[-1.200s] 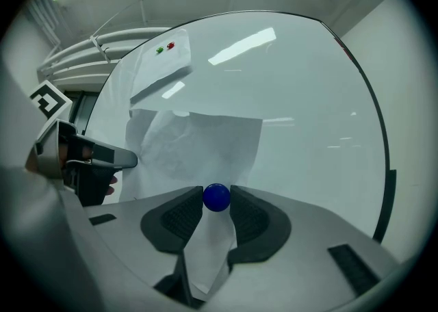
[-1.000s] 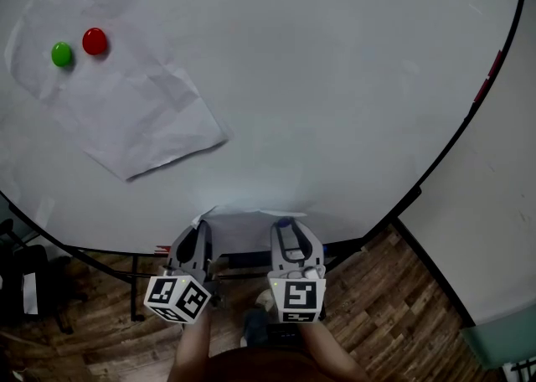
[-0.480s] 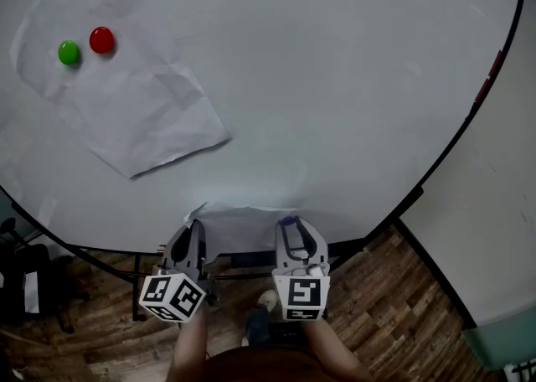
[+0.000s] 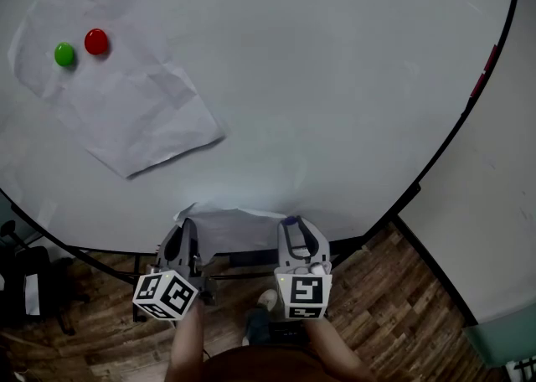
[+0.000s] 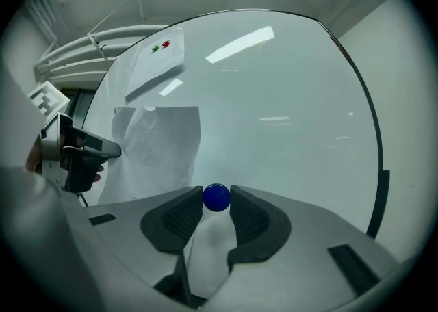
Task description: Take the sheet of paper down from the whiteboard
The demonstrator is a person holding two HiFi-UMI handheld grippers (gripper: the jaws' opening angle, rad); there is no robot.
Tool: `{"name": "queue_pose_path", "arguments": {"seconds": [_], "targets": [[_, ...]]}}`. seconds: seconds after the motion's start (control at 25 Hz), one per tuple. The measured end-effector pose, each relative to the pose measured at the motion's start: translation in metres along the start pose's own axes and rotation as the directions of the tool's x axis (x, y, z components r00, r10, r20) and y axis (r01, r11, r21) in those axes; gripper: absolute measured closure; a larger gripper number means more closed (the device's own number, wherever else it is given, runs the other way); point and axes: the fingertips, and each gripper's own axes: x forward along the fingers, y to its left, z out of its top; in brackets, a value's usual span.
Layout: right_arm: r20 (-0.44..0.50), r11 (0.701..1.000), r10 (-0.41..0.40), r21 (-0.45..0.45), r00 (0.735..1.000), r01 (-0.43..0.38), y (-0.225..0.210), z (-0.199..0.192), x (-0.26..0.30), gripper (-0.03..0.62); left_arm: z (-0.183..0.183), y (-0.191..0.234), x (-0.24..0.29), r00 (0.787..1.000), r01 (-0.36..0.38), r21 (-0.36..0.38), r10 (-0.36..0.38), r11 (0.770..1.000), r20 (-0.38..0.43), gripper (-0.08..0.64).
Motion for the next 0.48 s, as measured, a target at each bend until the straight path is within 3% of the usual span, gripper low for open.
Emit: {"name": "queue_pose_path", "arguments": {"seconds": [0.48], "targets": [[-0.018,1.0,-0.025,0.004,1.0,0.025,-0.014,-0.008,-0.001,0.455,0.002,0.0,0.0,1.0,-0.007,-0.013,0.007,1.0,0.01,0.535]]}}
